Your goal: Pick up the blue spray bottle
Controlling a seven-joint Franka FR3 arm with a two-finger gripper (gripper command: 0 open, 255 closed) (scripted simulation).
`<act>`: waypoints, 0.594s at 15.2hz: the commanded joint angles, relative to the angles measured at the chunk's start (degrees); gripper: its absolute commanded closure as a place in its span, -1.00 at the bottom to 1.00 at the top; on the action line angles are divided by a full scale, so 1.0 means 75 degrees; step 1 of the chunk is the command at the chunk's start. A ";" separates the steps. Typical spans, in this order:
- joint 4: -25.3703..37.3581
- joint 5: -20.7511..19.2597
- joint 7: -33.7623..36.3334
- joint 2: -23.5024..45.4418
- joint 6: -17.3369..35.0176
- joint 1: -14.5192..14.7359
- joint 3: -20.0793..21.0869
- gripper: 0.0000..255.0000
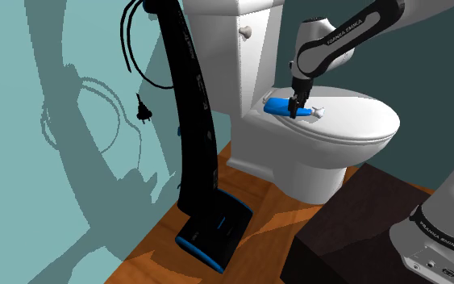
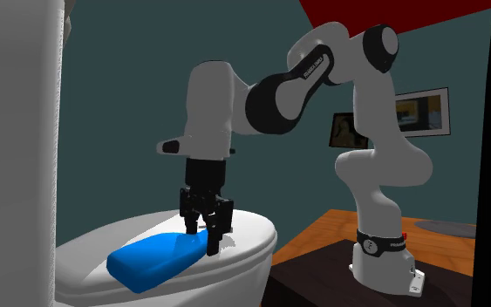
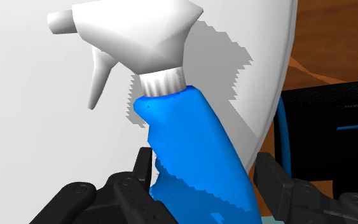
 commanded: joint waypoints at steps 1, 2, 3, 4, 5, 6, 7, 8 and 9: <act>0.0001 0.0000 -0.0001 0.0012 0.0009 -0.0001 -0.0001 1.00; -0.0009 -0.0001 0.0001 0.0013 0.0018 -0.0001 -0.0001 1.00; 0.0029 -0.0001 -0.0005 -0.0050 -0.0082 0.0001 0.0000 1.00; 0.0069 -0.0001 -0.0010 -0.0111 -0.0183 0.0002 0.0002 1.00; 0.0112 0.0000 -0.0015 -0.0169 -0.0283 0.0004 0.0003 1.00; 0.0156 0.0000 -0.0021 -0.0226 -0.0384 0.0006 0.0004 1.00; 0.0201 0.0001 -0.0026 -0.0282 -0.0485 0.0007 0.0006 1.00; 0.0248 0.0002 -0.0032 -0.0337 -0.0586 0.0009 0.0007 1.00; 0.0296 0.0003 -0.0037 -0.0389 -0.0687 0.0010 0.0009 1.00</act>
